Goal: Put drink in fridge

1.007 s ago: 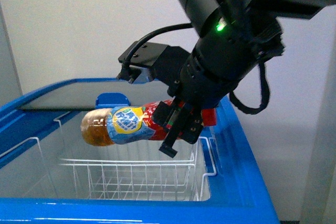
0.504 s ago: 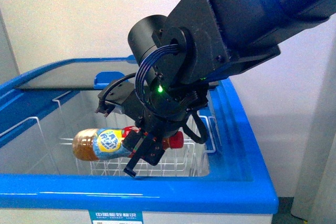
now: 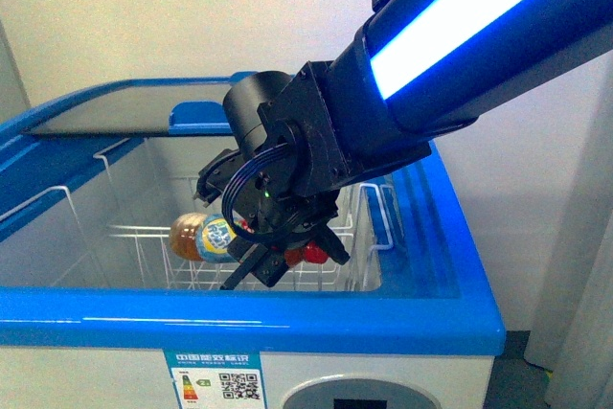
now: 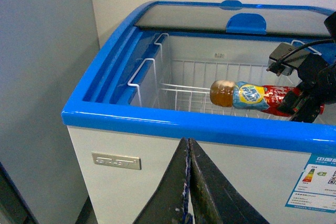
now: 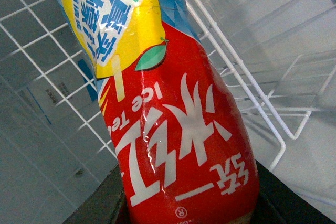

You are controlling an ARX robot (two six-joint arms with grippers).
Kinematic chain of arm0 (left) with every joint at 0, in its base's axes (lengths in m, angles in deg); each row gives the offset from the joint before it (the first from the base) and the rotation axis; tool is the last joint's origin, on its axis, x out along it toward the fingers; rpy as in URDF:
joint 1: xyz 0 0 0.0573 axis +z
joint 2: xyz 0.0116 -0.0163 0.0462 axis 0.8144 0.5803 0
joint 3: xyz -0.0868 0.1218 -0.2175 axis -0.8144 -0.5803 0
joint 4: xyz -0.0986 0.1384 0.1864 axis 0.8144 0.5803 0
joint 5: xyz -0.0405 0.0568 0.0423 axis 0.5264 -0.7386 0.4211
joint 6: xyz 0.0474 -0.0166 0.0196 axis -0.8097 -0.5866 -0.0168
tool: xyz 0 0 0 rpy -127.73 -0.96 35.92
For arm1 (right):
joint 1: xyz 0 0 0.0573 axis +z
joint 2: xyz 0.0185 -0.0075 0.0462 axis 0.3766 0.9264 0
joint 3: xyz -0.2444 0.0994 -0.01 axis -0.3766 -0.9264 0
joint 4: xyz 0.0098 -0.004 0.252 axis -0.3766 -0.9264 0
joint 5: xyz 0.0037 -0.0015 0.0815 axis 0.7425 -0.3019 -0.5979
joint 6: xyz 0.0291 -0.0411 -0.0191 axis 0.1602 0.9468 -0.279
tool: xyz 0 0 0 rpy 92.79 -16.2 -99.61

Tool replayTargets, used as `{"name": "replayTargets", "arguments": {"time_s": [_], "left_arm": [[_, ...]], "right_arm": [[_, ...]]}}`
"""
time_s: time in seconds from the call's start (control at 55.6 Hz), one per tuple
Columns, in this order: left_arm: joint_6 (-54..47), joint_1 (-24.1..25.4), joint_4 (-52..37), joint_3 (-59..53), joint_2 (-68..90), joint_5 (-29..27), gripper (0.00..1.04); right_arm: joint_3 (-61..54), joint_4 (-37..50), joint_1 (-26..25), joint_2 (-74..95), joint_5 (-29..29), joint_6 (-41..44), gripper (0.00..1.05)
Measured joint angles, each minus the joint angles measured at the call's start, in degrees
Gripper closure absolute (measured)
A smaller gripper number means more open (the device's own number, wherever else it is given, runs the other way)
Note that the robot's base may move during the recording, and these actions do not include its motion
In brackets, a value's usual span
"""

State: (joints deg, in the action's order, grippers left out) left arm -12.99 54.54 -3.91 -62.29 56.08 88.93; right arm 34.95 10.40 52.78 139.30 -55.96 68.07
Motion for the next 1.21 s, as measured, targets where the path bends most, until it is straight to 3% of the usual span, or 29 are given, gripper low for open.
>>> {"name": "replayTargets", "arguments": {"time_s": [0.162, 0.27, 0.324, 0.432, 0.576, 0.647, 0.953, 1.043, 1.205], "left_arm": [[0.04, 0.00, 0.07, 0.00, -0.24, 0.00, 0.98], [0.04, 0.00, 0.07, 0.00, -0.24, 0.00, 0.77], [0.04, 0.00, 0.07, 0.00, -0.24, 0.00, 0.66], [0.04, 0.00, 0.09, 0.00, -0.24, 0.00, 0.52], [0.04, 0.00, 0.11, 0.00, -0.24, 0.02, 0.22], [0.04, 0.00, 0.11, 0.00, -0.24, 0.00, 0.09], [0.04, 0.00, 0.11, 0.00, -0.24, 0.00, 0.08], [0.04, 0.00, 0.11, 0.00, -0.24, 0.00, 0.08], [0.04, 0.00, 0.11, 0.00, -0.24, 0.00, 0.08]], "right_arm": [[0.76, 0.24, 0.04, 1.81, -0.39, -0.17, 0.63], [0.76, 0.28, 0.39, 2.23, -1.03, 0.81, 0.62], [0.66, 0.61, 0.66, 2.23, -2.40, 1.27, 0.50], [0.17, 1.51, 1.03, 1.55, -3.82, 1.31, 0.35], [-4.13, 2.38, 1.07, -4.33, -5.88, 1.95, 0.07], [-7.19, 1.90, 0.46, -8.79, -9.57, 1.95, 0.08], [-17.62, 2.97, -0.74, -26.93, -17.53, -4.57, 0.07], [-21.68, 5.66, -3.72, -33.73, -12.22, -12.00, 0.07], [-35.12, 0.94, -13.64, -50.23, 10.08, -32.96, 0.07]]}}
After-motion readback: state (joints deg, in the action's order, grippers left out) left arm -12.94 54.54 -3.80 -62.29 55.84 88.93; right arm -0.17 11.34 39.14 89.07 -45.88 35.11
